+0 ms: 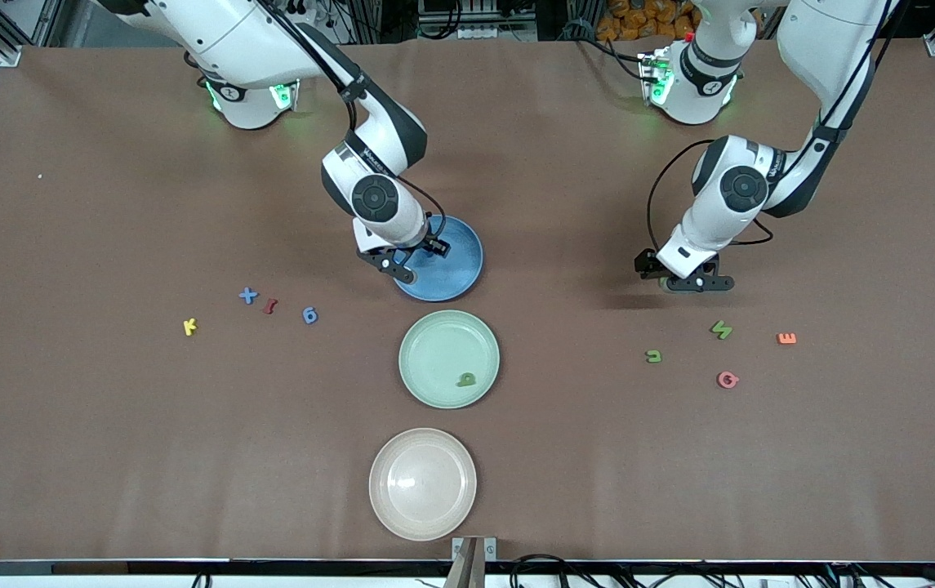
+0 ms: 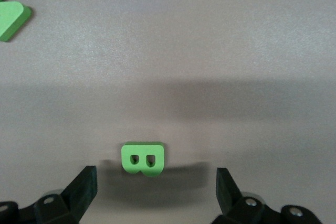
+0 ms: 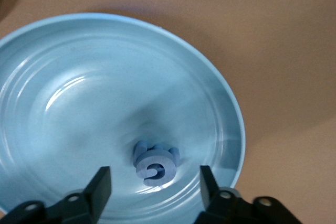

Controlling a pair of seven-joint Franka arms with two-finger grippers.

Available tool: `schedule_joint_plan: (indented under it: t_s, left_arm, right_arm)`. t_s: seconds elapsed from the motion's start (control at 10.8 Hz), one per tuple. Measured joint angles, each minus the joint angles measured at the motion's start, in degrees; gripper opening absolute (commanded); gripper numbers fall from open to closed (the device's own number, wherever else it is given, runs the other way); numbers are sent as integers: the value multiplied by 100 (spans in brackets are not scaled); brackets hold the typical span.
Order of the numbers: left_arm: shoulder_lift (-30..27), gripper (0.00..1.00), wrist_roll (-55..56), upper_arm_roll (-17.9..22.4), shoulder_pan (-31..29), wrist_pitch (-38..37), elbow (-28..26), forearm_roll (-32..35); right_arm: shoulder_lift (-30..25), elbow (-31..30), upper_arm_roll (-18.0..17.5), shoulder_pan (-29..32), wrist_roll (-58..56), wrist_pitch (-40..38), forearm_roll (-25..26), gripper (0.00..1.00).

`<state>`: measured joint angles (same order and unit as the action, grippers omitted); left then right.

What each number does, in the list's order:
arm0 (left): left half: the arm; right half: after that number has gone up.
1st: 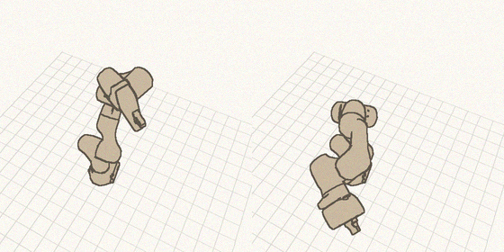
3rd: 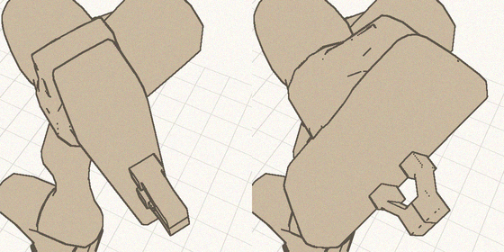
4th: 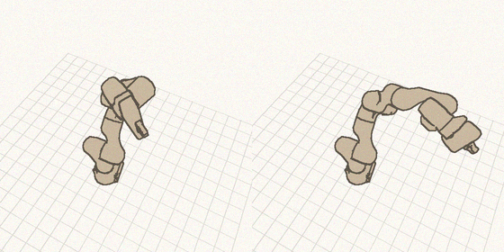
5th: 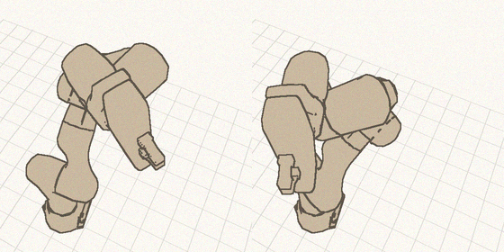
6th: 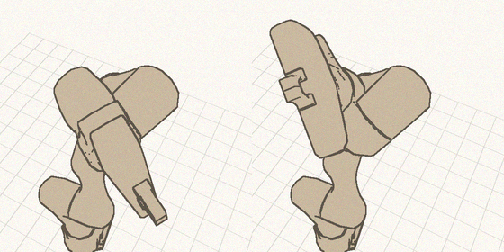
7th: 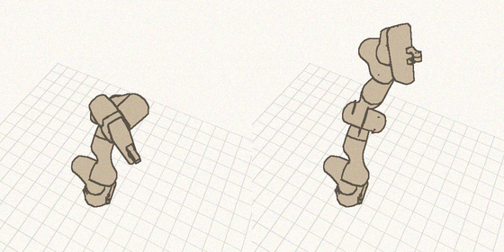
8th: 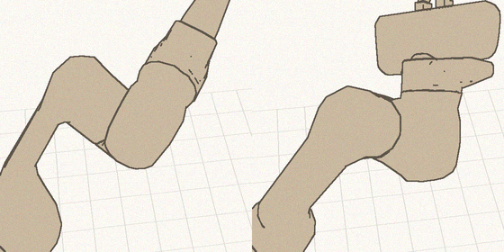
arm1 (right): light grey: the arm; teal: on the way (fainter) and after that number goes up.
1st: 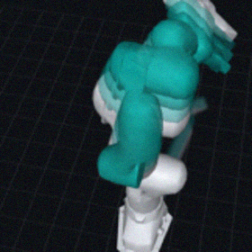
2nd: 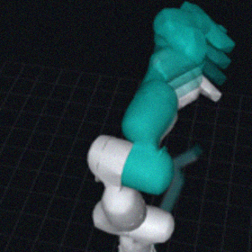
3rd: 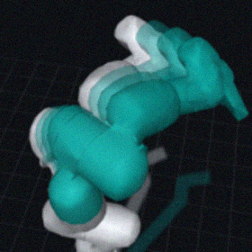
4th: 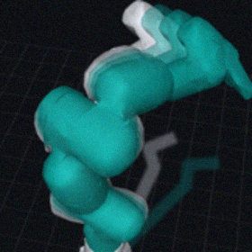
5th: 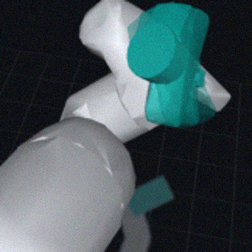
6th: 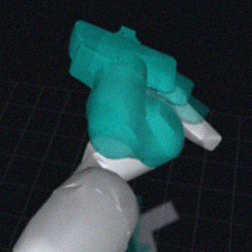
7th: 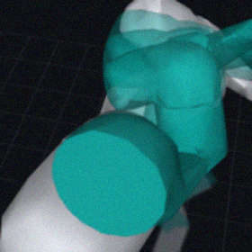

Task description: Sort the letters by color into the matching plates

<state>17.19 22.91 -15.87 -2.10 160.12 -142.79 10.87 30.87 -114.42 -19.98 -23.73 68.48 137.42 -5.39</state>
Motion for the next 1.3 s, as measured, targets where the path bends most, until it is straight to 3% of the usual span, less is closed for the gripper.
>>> schedule_joint_plan:
  t_s: [0.46,0.93,1.02,1.11,1.21,1.3]
  left_arm:
    - [116,100,-263,13,-6,5,59,101]
    - [279,100,-268,51,-93,29,223,257]
    - [279,63,-268,52,-95,29,229,257]
    - [279,8,-268,51,-94,29,230,257]
    - [280,0,-268,51,-94,29,231,257]
    - [277,0,-267,51,-95,32,234,257]
  right_arm:
    - [-78,65,36,131,-8,-27,4,80]
    - [-539,109,40,746,-437,-761,7,82]
    - [-578,109,41,899,-642,-903,9,82]
    - [-613,108,45,1063,-859,-981,15,82]
    - [-636,107,51,1238,-1078,-1020,37,82]
    - [-638,101,58,1428,-1328,-1037,94,82]
